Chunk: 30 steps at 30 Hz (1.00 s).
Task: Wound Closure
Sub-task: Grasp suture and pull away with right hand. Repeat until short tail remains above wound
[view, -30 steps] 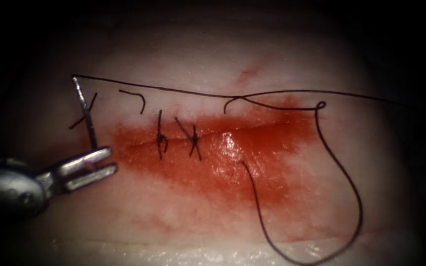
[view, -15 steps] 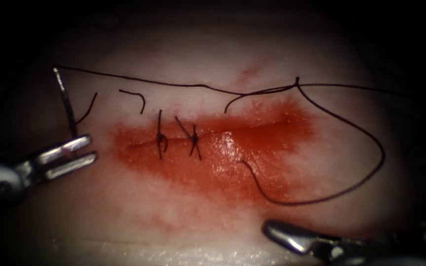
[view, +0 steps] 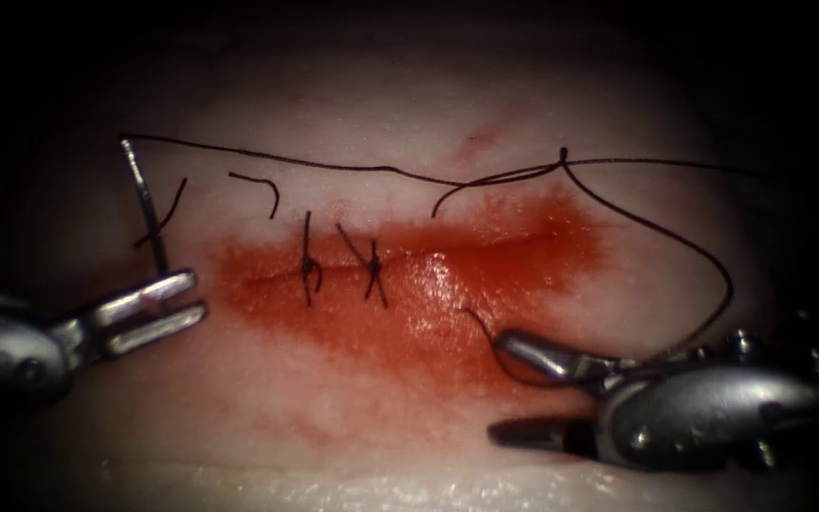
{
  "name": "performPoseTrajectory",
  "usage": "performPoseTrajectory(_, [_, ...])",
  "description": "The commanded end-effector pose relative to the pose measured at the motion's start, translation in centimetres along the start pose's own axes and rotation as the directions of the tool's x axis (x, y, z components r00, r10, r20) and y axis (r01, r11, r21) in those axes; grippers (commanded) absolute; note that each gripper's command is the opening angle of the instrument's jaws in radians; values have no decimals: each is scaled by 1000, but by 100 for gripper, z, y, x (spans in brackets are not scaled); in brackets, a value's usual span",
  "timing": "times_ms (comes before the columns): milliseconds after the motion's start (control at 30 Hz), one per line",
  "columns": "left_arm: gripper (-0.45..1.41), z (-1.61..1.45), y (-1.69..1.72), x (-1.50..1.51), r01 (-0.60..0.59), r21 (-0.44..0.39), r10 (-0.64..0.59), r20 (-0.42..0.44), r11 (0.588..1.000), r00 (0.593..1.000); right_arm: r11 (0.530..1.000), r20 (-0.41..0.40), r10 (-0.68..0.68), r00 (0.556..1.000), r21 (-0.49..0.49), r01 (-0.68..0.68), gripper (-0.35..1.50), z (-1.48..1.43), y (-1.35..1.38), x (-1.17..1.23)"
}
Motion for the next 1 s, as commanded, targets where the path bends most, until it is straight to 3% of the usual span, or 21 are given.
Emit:
performPoseTrajectory(33, [-45, 6, 4, -4, -1, 0, 1, -1, 1000, 1000, 1000, 2, 10, 1000, -1, -10, 91, 16, 4, -4])
performPoseTrajectory(67, [-45, 6, 4, -4, -1, 0, 1, -1, 1000, 1000, 999, -2, 36, 999, -11, -36, 79, 23, 10, -6])
performPoseTrajectory(133, [-45, 6, 4, -4, 4, 0, -4, -1, 1000, 1000, 999, -3, 43, 999, -20, -43, 74, 28, 12, -6])
performPoseTrajectory(167, [-45, 6, 4, -3, 5, 0, -5, -1, 1000, 1000, 998, -3, 51, 999, -27, -51, 46, 36, 13, -5])
performPoseTrajectory(200, [-45, 6, 4, -3, 5, 0, -5, -1, 1000, 1000, 998, -3, 51, 999, -27, -51, 46, 36, 13, -5])
performPoseTrajectory(233, [-45, 6, 4, -3, 5, 0, -5, -1, 1000, 1000, 998, -4, 57, 998, -32, -57, 29, 39, 12, -4])
performPoseTrajectory(267, [-45, 7, 5, -3, 4, 1, -4, 0, 1000, 1000, 998, -4, 62, 998, -26, -62, -35, 41, 10, -2])
performPoseTrajectory(533, [-45, 8, 6, -3, 3, -1, -3, 0, 1000, 1000, 998, 79, 60, 995, -21, -59, -35, 22, 3, -4])
performPoseTrajectory(733, [-45, 12, 11, -2, -1, -9, 1, -3, 1000, 1000, 998, 80, 60, 995, 5, -60, -35, -8, -25, 12])
performPoseTrajectory(967, [-45, 20, 15, 0, -3, -18, 3, -4, 1000, 1000, 996, 82, 64, 995, 55, -68, -35, -37, -75, 68])
performPoseTrajectory(1000, [-45, 24, 15, 1, 4, -21, -4, -6, 1000, 1000, 995, 85, 31, 996, 89, -38, -35, -47, -99, 98])
